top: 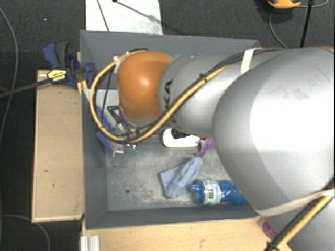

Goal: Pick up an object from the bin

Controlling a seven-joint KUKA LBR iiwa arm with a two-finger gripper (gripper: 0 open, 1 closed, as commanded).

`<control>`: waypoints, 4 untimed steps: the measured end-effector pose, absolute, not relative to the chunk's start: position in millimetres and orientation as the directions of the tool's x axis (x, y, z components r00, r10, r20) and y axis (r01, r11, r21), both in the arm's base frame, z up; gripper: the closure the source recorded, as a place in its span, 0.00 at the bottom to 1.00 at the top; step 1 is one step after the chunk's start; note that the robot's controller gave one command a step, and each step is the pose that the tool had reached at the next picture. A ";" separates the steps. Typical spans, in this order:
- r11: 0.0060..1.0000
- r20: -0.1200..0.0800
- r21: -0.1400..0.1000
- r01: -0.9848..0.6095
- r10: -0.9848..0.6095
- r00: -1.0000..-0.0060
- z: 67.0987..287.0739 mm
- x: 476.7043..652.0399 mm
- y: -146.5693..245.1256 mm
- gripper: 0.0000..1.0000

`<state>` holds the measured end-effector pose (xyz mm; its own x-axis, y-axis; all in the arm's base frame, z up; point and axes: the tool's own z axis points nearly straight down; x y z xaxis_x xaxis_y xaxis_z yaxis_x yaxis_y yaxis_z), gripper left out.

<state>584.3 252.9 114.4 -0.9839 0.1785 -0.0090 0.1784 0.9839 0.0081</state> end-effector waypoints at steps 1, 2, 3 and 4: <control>0.992 -0.001 0.002 0.128 0.128 -0.992 70.5 592.4 252.2 0.00; 0.925 -0.008 0.006 0.381 0.381 -0.925 70.9 593.4 250.4 1.00; 0.924 -0.008 0.006 0.382 0.382 -0.924 70.8 593.5 250.3 1.00; 0.924 -0.012 0.009 0.383 0.383 -0.924 97.4 595.1 249.7 1.00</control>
Offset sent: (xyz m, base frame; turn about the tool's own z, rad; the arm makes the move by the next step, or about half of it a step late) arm 0.0077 0.0002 -0.0444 0.2088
